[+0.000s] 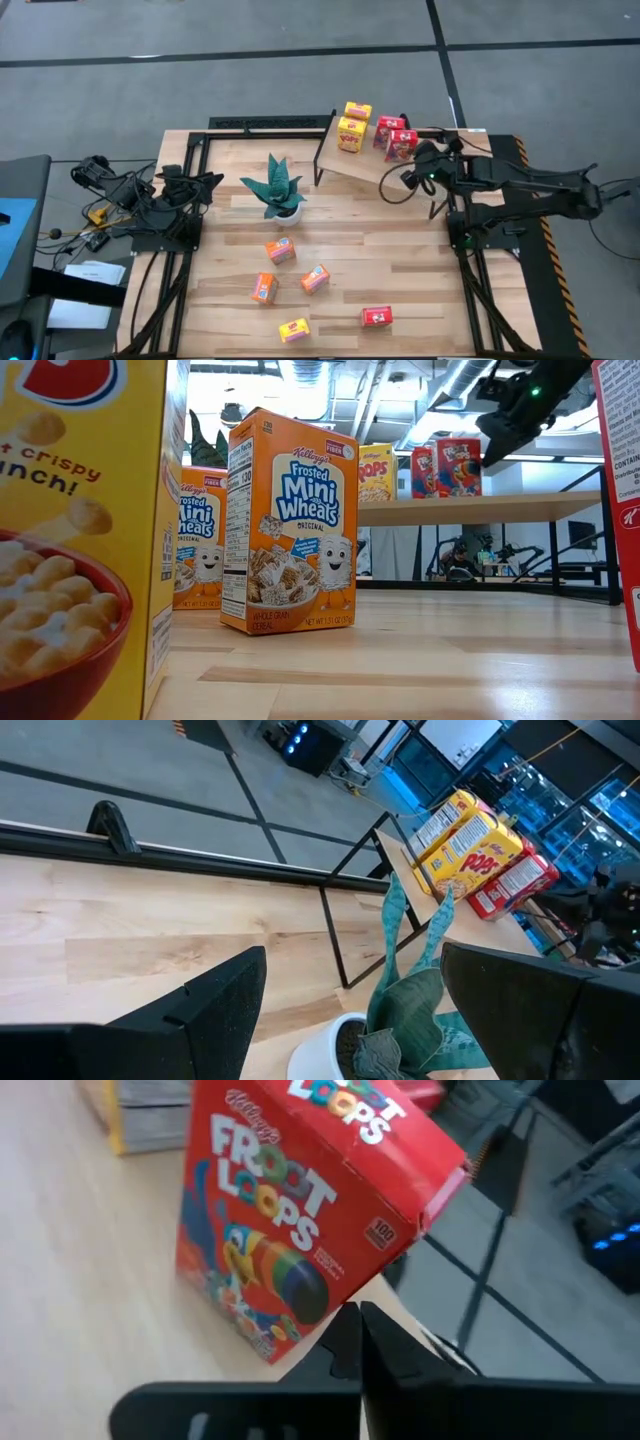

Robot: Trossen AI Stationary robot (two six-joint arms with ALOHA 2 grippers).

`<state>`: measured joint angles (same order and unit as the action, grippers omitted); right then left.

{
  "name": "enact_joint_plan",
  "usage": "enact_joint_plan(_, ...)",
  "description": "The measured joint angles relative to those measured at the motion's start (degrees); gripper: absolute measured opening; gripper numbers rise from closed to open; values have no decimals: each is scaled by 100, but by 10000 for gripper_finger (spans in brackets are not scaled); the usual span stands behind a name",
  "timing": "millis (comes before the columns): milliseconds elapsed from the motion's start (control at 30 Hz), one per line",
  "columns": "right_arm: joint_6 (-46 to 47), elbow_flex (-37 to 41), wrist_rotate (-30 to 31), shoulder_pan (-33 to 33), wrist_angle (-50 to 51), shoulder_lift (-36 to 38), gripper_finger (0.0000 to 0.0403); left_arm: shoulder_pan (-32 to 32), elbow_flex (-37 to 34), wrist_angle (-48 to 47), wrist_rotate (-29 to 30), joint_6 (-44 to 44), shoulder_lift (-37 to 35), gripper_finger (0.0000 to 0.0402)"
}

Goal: Stack cereal on shelf
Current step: Put the top red cereal box on the shelf aligned with the other red cereal box

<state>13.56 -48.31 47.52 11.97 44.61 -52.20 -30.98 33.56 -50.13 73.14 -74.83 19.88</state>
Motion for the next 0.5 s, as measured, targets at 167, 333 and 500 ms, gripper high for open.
enact_joint_plan(167, -353, 0, -502, 138, -435, -160, 6, 0, 0, -7, -17, 0, 0, 293)
enact_joint_plan(333, -361, 0, -548, 142, -467, -335, 23, 0, 0, -24, -35, 0, 0, 293)
enact_joint_plan(500, -638, -2, -730, 142, -717, -416, 11, 0, 0, -40, -33, 0, 0, 293)
